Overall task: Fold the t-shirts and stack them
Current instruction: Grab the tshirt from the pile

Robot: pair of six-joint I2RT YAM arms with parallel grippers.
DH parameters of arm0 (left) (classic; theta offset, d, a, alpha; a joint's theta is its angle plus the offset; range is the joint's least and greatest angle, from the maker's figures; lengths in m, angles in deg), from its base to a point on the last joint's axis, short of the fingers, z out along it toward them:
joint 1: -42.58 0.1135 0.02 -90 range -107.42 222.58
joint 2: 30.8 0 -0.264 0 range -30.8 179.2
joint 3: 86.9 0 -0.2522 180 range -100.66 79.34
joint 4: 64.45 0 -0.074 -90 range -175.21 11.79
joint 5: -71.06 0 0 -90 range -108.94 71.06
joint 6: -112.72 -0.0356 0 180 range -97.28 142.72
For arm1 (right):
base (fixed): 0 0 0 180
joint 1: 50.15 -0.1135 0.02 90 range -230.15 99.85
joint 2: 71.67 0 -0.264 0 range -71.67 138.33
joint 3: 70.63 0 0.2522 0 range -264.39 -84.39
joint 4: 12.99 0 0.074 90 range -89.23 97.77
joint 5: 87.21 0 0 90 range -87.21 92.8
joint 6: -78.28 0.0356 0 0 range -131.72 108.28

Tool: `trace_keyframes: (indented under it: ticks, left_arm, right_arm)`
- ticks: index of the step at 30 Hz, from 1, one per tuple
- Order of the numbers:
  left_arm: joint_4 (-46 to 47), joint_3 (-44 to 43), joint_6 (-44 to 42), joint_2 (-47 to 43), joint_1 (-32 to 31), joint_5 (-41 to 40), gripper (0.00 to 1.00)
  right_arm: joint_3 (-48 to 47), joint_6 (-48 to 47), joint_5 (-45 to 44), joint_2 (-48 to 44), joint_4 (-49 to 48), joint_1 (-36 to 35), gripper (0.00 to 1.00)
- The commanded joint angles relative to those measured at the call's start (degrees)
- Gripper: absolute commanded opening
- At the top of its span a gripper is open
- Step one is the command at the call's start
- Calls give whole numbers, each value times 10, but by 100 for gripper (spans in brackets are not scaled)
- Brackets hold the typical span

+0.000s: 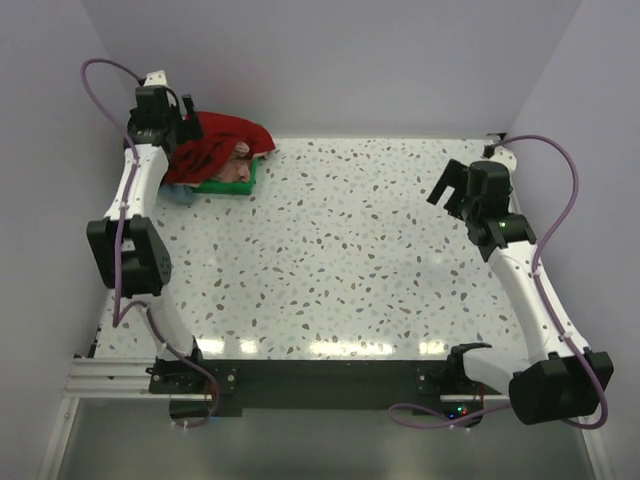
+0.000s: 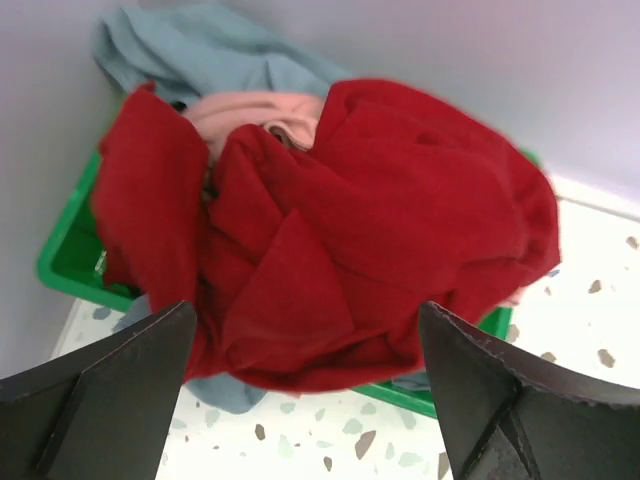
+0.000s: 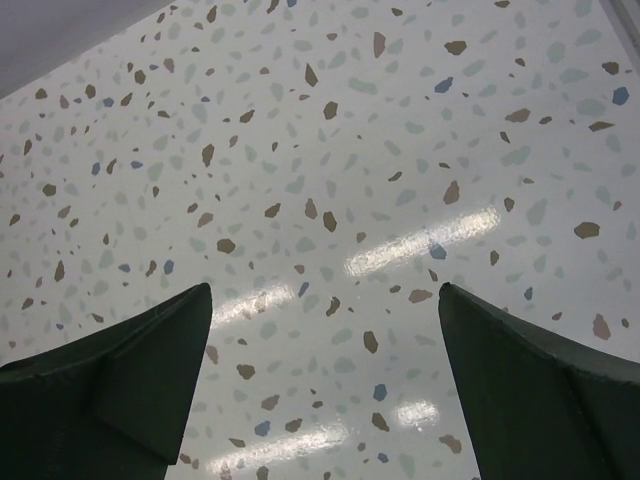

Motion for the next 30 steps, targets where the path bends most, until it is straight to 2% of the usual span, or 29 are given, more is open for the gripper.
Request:
trace_keyframes:
  ticks: [1, 4, 7, 9, 10, 11, 13, 14, 17, 19, 24, 30]
  left_arm:
    - [-125, -120, -23, 104, 2, 17, 96]
    - [-160, -166, -21, 151, 6, -1, 94]
    - [-152, -162, -20, 160, 8, -7, 93]
    - [-151, -161, -18, 162, 8, -19, 87]
    - [-152, -161, -15, 163, 8, -21, 82]
    - [-153, -161, -15, 163, 9, -27, 69]
    - [-152, -160, -18, 163, 8, -30, 52]
    - [-154, -161, -19, 162, 8, -32, 34]
    - [-163, -169, -10, 149, 8, -42, 12]
    - [-162, -170, -7, 128, 8, -43, 1]
    - [-136, -177, -11, 51, 8, -21, 0]
    - [-31, -176, -12, -41, 8, 80, 0]
  right_arm:
    - [-44, 6, 30, 28, -40, 0, 99]
    - [-42, 10, 45, 46, -42, 0, 99]
    - [-21, 23, 49, 45, -53, -1, 99]
    - [-13, 28, 46, 45, -59, 1, 99]
    - [-9, 29, 45, 45, -59, 0, 99]
    - [-9, 28, 44, 46, -56, 0, 99]
    - [-9, 24, 45, 49, -56, 0, 99]
    - [-9, 23, 44, 49, -56, -1, 99]
    - [-15, 15, 48, 55, -53, 0, 99]
    - [-19, 12, 52, 56, -52, -1, 99]
    - [-22, 13, 64, 57, -53, 0, 99]
    - [-20, 13, 68, 42, -48, 0, 99]
